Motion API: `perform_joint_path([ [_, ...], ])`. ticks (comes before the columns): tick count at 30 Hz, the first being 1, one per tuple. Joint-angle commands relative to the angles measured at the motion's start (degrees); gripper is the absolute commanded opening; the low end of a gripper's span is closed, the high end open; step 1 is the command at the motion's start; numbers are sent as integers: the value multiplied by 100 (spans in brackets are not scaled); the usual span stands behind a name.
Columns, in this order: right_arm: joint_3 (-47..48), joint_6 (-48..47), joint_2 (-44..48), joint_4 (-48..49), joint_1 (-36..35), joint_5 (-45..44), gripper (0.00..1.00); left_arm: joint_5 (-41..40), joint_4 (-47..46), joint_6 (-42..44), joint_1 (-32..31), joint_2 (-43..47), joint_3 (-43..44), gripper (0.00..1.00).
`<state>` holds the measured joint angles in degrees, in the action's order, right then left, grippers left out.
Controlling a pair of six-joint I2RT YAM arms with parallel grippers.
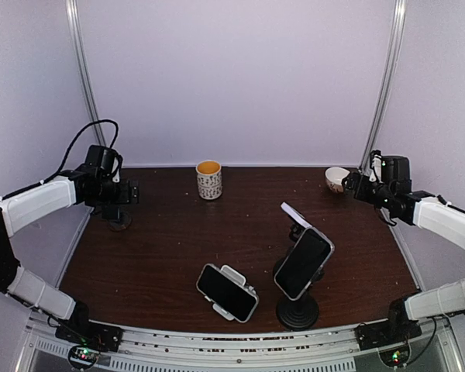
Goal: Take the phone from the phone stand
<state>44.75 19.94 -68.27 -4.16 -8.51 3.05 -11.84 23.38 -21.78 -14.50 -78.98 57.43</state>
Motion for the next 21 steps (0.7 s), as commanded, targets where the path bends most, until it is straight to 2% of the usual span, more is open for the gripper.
perform_joint_path([
  [1, 126, 12, 41, 237, 81, 199, 100, 340, -229, 135, 216, -55, 321, 98],
  [14, 114, -69, 117, 494, 150, 1091, 100, 959, 364, 801, 1310, 45, 750, 98],
  [18, 100, -62, 225, 514, 155, 1329, 100, 1530, 558, 1106, 1417, -3, 1026, 98],
  [21, 15, 48, 327, 726, 157, 1645, 100, 1462, 501, 1558, 1416, 121, 1055, 98],
])
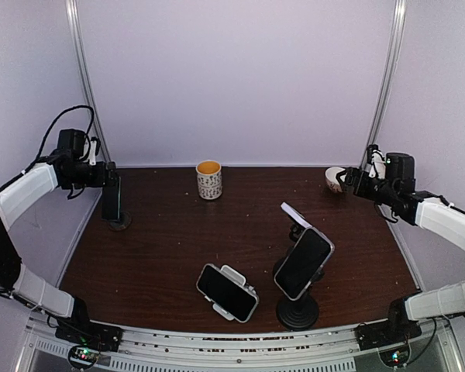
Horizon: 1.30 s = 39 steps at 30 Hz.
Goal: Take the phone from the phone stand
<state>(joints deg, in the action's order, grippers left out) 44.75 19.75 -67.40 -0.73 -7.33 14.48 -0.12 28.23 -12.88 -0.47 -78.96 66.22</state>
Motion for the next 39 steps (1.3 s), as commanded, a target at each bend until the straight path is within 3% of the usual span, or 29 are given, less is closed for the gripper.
perform_joint_path([
  [1, -30, 104, 270, 446, 39, 567, 100, 203, 53, 821, 15, 121, 236, 98],
  [6, -133, 229, 311, 591, 39, 595, 100, 537, 1124, 988, 14, -532, 1188, 98],
  [13, -97, 146, 227, 515, 39, 669, 100, 171, -371, 886, 14, 268, 40, 98],
  [20, -122, 176, 206, 594, 39, 765, 100, -591, 707, 1488, 24, -398, 673, 98],
  [39, -311, 206, 192, 605, 39, 1048, 100, -78, 575, 1276, 257, -1284, 613, 98],
])
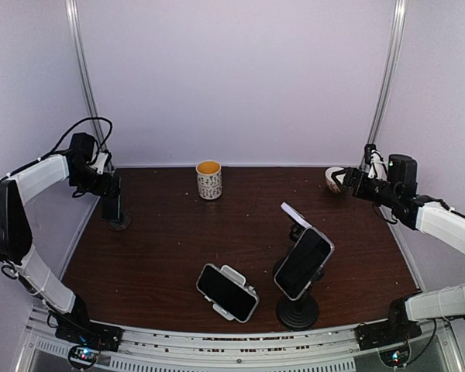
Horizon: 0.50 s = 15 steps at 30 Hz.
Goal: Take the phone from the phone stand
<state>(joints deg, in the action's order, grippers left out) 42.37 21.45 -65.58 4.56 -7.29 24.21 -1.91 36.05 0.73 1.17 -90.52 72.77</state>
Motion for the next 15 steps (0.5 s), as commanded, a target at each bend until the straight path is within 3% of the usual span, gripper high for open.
perform_joint_path([
  [1, -67, 25, 18, 34, 35, 88, 100, 115, -225, -83, 108, -164, -44, 98],
  [15, -443, 77, 164, 116, 35, 355, 100, 444, -480, -181, 151, -686, 43, 98],
])
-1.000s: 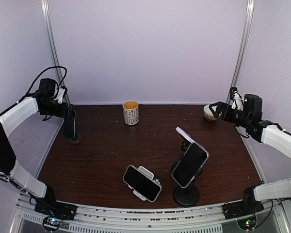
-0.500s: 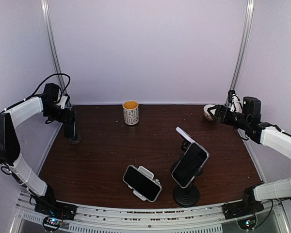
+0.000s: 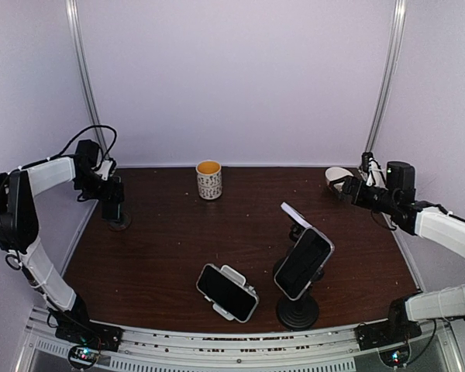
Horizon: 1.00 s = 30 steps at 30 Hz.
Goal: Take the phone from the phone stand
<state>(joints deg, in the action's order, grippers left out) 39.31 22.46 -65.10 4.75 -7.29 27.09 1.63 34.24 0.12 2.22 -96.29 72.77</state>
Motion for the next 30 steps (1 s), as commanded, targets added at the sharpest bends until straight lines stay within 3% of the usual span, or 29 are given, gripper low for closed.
perform_joint_path([
  [1, -145, -35, 112, 101, 35, 29, 100, 50, -318, -133, 50, -129, 51, 98],
  [6, -96, -48, 47, 109, 34, 37, 100, -53, -354, -174, 51, -300, 126, 97],
  [10, -92, -57, 3, 105, 35, 37, 100, 31, -409, -224, 51, -520, 219, 89],
  [15, -94, -65, -19, 114, 30, 33, 100, 62, -510, -328, 51, -709, 333, 78],
  [20, -88, -66, -60, 120, 35, 24, 100, 50, -653, -396, 48, -768, 369, 60],
  [30, -82, -39, -196, 201, 35, 51, 100, -62, -1190, -536, 50, -768, 584, 41],
])
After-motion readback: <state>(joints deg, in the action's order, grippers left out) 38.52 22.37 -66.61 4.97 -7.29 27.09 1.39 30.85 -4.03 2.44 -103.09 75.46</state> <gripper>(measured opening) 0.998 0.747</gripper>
